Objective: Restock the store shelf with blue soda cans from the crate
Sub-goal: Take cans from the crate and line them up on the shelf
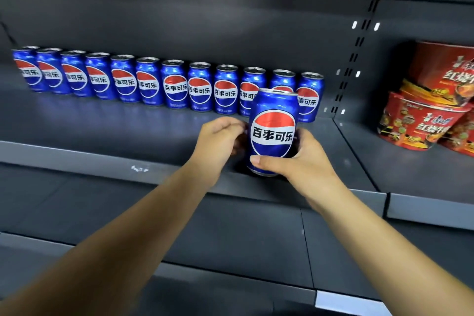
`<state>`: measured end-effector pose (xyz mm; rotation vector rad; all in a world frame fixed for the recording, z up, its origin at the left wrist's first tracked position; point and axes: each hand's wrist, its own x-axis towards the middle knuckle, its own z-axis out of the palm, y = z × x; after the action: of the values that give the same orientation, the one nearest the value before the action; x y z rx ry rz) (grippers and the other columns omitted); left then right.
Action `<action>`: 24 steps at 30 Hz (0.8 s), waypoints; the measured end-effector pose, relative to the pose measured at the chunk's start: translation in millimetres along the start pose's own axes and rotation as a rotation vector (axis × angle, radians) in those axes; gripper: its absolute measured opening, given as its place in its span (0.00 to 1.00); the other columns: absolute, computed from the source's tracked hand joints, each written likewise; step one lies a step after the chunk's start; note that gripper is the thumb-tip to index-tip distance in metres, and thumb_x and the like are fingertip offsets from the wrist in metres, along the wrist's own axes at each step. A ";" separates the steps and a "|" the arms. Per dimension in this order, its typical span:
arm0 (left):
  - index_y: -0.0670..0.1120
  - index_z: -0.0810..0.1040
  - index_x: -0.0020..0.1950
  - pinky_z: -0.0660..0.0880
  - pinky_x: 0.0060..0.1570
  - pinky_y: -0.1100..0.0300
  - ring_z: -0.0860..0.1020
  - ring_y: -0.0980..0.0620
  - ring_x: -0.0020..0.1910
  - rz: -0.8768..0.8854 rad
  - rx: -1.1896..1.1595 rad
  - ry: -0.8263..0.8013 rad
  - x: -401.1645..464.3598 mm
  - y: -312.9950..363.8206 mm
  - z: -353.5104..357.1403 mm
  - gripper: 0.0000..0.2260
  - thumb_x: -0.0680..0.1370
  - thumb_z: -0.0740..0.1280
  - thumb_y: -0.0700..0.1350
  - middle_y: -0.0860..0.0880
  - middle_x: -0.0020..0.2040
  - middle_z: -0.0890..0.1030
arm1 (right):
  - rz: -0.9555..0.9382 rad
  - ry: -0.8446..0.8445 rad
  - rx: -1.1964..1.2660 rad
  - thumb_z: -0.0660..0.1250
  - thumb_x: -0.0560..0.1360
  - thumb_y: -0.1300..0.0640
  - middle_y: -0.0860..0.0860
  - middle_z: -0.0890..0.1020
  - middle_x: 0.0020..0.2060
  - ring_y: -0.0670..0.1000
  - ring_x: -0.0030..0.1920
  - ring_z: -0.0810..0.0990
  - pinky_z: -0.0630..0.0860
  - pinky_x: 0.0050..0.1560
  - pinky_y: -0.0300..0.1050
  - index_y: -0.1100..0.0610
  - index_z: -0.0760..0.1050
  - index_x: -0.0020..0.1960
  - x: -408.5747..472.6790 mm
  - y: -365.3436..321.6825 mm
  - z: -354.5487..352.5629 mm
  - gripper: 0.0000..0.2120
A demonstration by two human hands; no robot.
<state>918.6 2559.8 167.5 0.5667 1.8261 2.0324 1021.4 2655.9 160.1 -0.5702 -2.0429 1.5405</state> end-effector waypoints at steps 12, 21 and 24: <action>0.48 0.76 0.36 0.73 0.34 0.69 0.75 0.62 0.27 0.133 0.206 -0.110 -63.9 7.9 -180.3 0.13 0.78 0.61 0.36 0.56 0.27 0.78 | 0.003 0.067 0.075 0.80 0.60 0.63 0.49 0.82 0.50 0.46 0.49 0.81 0.78 0.49 0.40 0.54 0.70 0.54 -88.8 -47.8 157.4 0.28; 0.47 0.76 0.37 0.72 0.32 0.71 0.76 0.61 0.29 0.148 0.213 -0.060 -103.8 29.1 -287.0 0.12 0.77 0.62 0.34 0.52 0.31 0.78 | -0.015 -0.022 0.090 0.80 0.59 0.64 0.50 0.83 0.49 0.48 0.49 0.82 0.79 0.49 0.42 0.59 0.72 0.57 -127.0 -73.7 251.5 0.29; 0.49 0.77 0.39 0.73 0.40 0.64 0.77 0.58 0.33 0.136 0.212 -0.063 -106.0 28.8 -305.8 0.12 0.77 0.63 0.34 0.51 0.33 0.79 | -0.040 -0.042 0.050 0.80 0.59 0.64 0.49 0.82 0.50 0.47 0.50 0.81 0.79 0.50 0.42 0.59 0.71 0.58 -127.8 -78.6 267.5 0.31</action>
<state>853.3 2241.6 162.2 0.8255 2.0280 1.8914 951.7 2357.3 157.3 -0.4795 -2.0282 1.5883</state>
